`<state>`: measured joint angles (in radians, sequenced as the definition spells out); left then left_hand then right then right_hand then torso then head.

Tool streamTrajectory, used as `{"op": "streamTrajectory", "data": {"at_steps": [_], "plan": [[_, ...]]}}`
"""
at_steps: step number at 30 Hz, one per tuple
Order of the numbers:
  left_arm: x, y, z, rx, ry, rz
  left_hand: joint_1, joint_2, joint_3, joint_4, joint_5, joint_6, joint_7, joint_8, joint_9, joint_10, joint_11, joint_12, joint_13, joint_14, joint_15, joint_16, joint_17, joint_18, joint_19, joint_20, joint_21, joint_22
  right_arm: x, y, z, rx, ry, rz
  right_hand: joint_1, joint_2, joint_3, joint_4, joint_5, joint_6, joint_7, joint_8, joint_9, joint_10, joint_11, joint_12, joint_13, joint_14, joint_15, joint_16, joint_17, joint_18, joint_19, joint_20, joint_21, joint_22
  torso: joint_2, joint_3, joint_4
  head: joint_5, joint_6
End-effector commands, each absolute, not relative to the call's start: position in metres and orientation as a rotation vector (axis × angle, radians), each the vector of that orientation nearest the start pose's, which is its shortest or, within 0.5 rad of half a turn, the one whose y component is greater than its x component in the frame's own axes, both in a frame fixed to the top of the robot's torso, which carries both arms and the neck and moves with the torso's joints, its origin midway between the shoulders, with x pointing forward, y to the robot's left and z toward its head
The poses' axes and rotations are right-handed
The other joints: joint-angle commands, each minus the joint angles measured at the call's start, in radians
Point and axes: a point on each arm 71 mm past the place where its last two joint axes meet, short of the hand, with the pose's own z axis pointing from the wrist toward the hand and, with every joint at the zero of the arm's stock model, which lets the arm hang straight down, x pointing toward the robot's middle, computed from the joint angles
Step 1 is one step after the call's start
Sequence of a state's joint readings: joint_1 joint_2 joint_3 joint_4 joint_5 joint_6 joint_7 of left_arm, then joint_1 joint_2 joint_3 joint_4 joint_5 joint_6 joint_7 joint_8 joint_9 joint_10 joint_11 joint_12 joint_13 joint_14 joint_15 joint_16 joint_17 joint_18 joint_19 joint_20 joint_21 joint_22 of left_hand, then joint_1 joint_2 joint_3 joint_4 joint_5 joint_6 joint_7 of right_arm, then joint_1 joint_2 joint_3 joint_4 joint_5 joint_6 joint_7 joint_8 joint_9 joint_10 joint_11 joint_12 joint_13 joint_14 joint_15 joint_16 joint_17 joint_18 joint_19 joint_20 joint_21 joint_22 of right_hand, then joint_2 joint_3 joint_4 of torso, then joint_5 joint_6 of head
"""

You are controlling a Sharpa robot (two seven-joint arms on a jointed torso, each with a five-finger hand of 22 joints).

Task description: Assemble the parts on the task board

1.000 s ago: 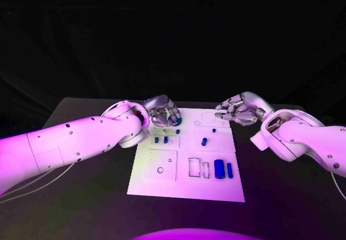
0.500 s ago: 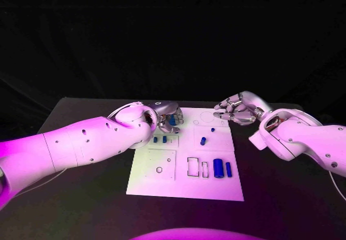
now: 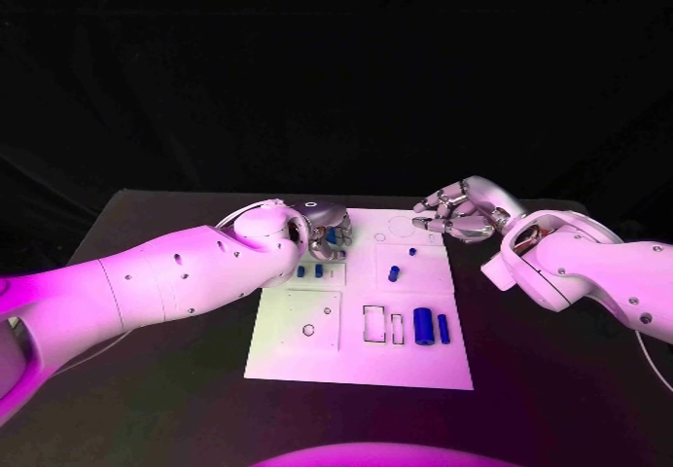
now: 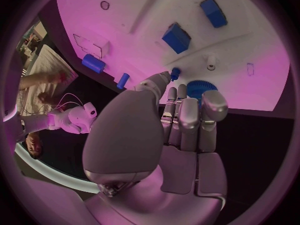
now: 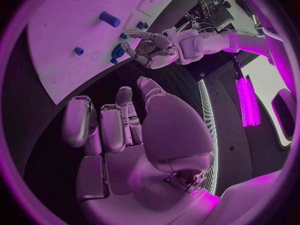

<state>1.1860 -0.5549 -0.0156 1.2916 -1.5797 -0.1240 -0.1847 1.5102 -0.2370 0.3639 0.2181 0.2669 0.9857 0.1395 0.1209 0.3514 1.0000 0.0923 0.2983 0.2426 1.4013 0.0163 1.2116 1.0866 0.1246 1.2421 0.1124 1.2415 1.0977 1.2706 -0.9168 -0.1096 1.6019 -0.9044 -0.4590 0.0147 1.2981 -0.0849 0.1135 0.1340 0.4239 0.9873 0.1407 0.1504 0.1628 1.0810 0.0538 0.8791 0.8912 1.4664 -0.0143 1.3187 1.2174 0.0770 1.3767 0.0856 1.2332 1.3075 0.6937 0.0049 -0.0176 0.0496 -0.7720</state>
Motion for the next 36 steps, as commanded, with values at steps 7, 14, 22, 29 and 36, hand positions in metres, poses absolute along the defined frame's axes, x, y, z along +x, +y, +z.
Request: {"op": "streamTrajectory", "data": {"at_steps": [7, 14, 22, 29, 36], "plan": [[0.520, 0.113, -0.211, 0.359, 1.824, -0.533, 0.008, 0.014, 0.007, -0.006, -0.003, 0.023, -0.005, 0.000, -0.013, 0.033, -0.006, -0.007, -0.014, 0.012, -0.004, 0.023, 0.008, -0.018, 0.021, -0.003, 0.026, 0.031, 0.476, -0.219, -0.166, 0.326, 1.630, 0.936, 0.010, -0.004, 0.004, 0.001, 0.005, -0.007, -0.001, 0.004, 0.001, -0.006, 0.000, -0.003, -0.001, 0.018, -0.006, -0.007, -0.001, 0.006, -0.007, 0.002, -0.006, 0.037, -0.002, 0.0010, 0.0013, -0.001, -0.003], [0.520, 0.112, -0.213, 0.364, 1.837, -0.529, 0.015, 0.020, 0.015, -0.009, -0.003, 0.037, -0.007, 0.002, -0.021, 0.052, -0.011, -0.010, -0.021, 0.015, -0.008, 0.033, 0.008, -0.021, 0.029, -0.006, 0.039, 0.046, 0.476, -0.219, -0.167, 0.326, 1.631, 0.937, 0.009, -0.004, 0.005, 0.002, 0.005, -0.007, -0.001, 0.005, 0.001, -0.004, 0.000, -0.003, -0.002, 0.018, -0.006, -0.007, 0.000, 0.006, -0.007, 0.002, -0.007, 0.036, -0.002, 0.0011, 0.0015, 0.000, -0.001], [0.521, 0.108, -0.216, 0.374, 1.851, -0.532, 0.030, 0.033, 0.037, -0.020, -0.002, 0.056, -0.010, 0.003, -0.032, 0.074, -0.015, -0.019, -0.032, 0.012, -0.012, 0.036, -0.005, -0.020, 0.024, -0.010, 0.041, 0.048, 0.476, -0.218, -0.167, 0.324, 1.633, 0.939, 0.008, -0.003, 0.005, 0.003, 0.005, -0.006, -0.002, 0.006, 0.002, 0.000, -0.001, 0.000, 0.000, 0.019, -0.007, -0.007, 0.001, 0.005, -0.006, 0.002, -0.007, 0.037, -0.001, 0.0010, -0.0001, 0.001, -0.002], [0.522, 0.109, -0.218, 0.375, 1.862, -0.526, 0.032, 0.037, 0.044, -0.023, -0.002, 0.062, -0.010, 0.002, -0.036, 0.082, -0.017, -0.022, -0.036, 0.011, -0.013, 0.038, -0.007, -0.021, 0.024, -0.011, 0.044, 0.051, 0.476, -0.218, -0.167, 0.324, 1.636, 0.939, 0.008, -0.002, 0.005, 0.004, 0.005, -0.005, -0.002, 0.008, 0.002, 0.007, -0.001, 0.006, 0.005, 0.019, -0.007, -0.007, 0.001, 0.005, -0.005, 0.002, -0.007, 0.037, -0.002, 0.0016, 0.0012, 0.001, -0.003], [0.523, 0.108, -0.219, 0.379, 1.870, -0.525, 0.035, 0.042, 0.055, -0.028, -0.002, 0.071, -0.012, 0.000, -0.042, 0.096, -0.019, -0.027, -0.041, 0.012, -0.016, 0.043, -0.009, -0.022, 0.026, -0.012, 0.049, 0.057, 0.476, -0.218, -0.167, 0.324, 1.638, 0.940, 0.007, -0.002, 0.005, 0.005, 0.005, -0.003, -0.003, 0.009, 0.003, 0.018, -0.001, 0.018, 0.015, 0.021, -0.007, -0.004, 0.006, 0.005, -0.003, 0.002, -0.005, 0.038, -0.002, 0.0017, 0.0005, 0.001, -0.003]]}}
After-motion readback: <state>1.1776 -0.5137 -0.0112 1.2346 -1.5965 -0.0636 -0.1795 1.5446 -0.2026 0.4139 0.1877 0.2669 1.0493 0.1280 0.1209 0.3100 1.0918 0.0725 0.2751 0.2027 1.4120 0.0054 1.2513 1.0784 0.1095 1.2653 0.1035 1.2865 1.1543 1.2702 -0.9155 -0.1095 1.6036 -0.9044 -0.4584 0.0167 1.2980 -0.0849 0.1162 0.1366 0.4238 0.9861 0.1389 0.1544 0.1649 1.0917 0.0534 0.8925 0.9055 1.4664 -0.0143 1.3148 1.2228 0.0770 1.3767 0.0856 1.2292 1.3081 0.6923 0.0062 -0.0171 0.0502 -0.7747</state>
